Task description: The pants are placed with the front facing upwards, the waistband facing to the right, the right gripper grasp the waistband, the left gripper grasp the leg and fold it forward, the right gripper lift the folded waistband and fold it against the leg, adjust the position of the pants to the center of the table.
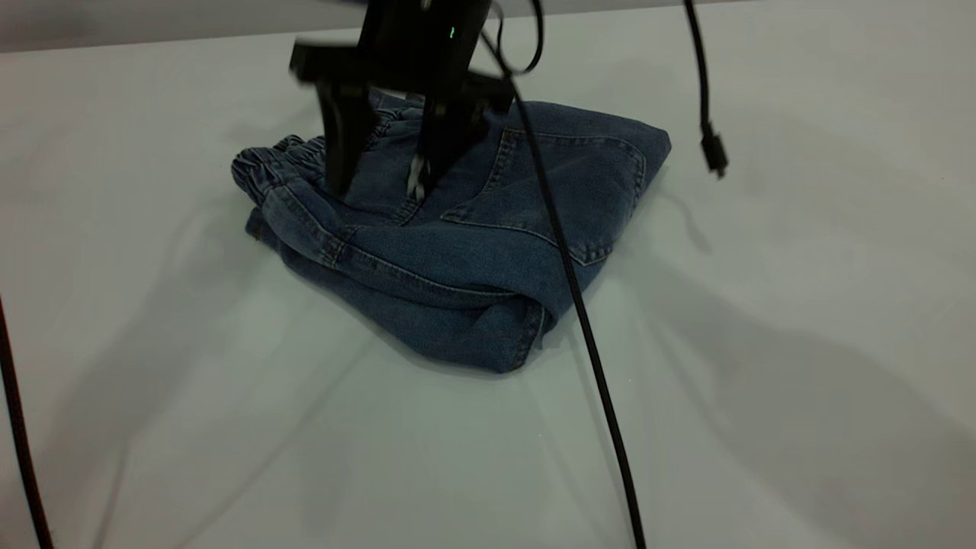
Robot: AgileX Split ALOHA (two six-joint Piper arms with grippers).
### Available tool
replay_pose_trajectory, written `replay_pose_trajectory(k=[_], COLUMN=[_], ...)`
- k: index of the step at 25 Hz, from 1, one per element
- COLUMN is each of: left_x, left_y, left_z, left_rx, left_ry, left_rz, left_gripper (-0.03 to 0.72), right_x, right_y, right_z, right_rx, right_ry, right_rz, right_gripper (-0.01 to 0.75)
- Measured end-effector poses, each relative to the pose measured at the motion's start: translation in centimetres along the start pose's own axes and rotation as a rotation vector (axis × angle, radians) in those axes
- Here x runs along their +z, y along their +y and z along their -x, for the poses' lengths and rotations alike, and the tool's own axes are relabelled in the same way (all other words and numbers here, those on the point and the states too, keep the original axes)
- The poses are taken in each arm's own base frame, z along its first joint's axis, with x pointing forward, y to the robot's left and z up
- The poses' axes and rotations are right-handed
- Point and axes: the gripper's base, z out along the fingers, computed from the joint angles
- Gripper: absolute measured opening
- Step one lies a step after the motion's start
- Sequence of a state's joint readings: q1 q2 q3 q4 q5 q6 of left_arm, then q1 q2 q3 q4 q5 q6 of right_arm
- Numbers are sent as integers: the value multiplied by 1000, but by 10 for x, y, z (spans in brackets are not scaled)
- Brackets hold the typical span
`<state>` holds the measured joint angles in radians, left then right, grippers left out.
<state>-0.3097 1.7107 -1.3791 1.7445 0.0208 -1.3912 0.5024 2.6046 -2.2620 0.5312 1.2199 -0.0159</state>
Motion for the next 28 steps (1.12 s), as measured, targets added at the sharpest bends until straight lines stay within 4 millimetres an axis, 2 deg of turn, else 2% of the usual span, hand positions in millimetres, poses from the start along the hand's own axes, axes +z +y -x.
replay_pose_trajectory(k=[5, 11, 14, 19, 23, 28], left_x=[0, 0, 0, 0, 0, 0], left_y=[1, 2, 2, 2, 2, 2], left_z=[0, 0, 0, -1, -1, -1], left_rx=[0, 0, 0, 0, 0, 0], left_ry=[2, 5, 5, 5, 5, 5], left_rz=[13, 27, 26, 25, 25, 26], left_gripper=[316, 316, 316, 316, 316, 316], right_x=[-17, -29, -32, -16, 4, 4], right_y=[-5, -38, -50, -59, -72, -78], right_z=[8, 13, 19, 18, 9, 8], right_rx=[164, 403, 522, 641, 620, 593], right_ry=[-43, -78, -162, -154, -51, -55], right_rz=[77, -34, -82, -104, -174, -235], right_gripper=[453, 442, 440, 441, 440, 440])
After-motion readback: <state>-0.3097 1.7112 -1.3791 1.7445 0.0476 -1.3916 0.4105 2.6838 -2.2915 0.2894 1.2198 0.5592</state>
